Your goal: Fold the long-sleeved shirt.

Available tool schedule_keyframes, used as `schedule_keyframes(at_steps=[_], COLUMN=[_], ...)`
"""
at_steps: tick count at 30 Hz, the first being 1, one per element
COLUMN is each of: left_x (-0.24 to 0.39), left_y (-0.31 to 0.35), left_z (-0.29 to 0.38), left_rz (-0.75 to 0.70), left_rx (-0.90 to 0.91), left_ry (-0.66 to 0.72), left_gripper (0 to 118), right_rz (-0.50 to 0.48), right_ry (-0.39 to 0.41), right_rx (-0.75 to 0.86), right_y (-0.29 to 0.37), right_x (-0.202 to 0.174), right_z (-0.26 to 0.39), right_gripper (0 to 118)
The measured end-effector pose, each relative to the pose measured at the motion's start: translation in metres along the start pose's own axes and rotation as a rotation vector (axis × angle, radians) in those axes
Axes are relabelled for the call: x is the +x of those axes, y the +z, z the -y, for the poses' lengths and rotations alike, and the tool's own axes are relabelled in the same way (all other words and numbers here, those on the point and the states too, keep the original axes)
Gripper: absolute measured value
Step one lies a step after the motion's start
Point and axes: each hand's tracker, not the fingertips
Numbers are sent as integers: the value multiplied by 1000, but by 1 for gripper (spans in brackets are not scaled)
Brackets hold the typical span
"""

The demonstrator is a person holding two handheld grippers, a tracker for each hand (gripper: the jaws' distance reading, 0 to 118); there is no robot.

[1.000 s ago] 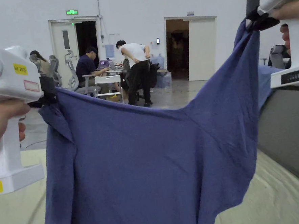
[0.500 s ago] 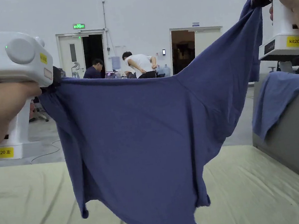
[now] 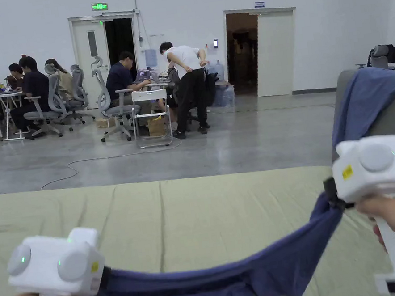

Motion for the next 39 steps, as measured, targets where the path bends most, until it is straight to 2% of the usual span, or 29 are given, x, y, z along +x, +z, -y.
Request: schedule_keyframes(at_steps=[1,3,5,11,13,15,17,24,27,29,30,31,32,33,34,35,39], left_x=[1,1,1,16,24,34,41,46,43,39,35,31,30,28,24,18,18], left_y=[5,20,37,104,127,148,163,180,168,157,151,150,153,158,171,187,236], left_z=[18,52,86,181,208,233,254,312,330,338,341,342,339,337,333,325,318], left_rz=[-10,19,69,138,153,170,187,178,180,203,217,237,252,250,247,242,171], left_rx=[-2,-41,-76,-148,-159,-175,-199,-268,-303,-317,-320,-320,-319,-321,-276,-167,-68], left_ry=[6,44,55,9,-10,-47,-93,-103,-11,78,141,196,242,281,299,326,345], left_gripper=[4,4,4,4,4,4,4,4,4,4,11,37,93,118,115,111,111], right_rz=[-4,-55,-41,-110,-186,-187,-182,-197,-169,-162,-162,-146,-106,-95,-106,-83,-126], right_ry=[-1,67,119,240,315,408,445,457,466,424,369,324,314,327,343,338,257], right_rx=[3,-7,-21,-95,-180,-221,-259,-401,-455,-482,-487,-473,-447,-416,-373,-314,-169], right_y=[9,32,61,150,168,187,198,187,162,145,137,132,131,133,142,151,191], right_x=[5,16,24,36,38,38,40,46,42,43,44,47,47,46,48,48,36], right_z=[21,62,102,220,254,288,313,373,389,393,394,393,391,387,381,373,342], right_gripper=[0,0,0,0,0,0,0,0,0,0,8,29,74,99,105,105,105])
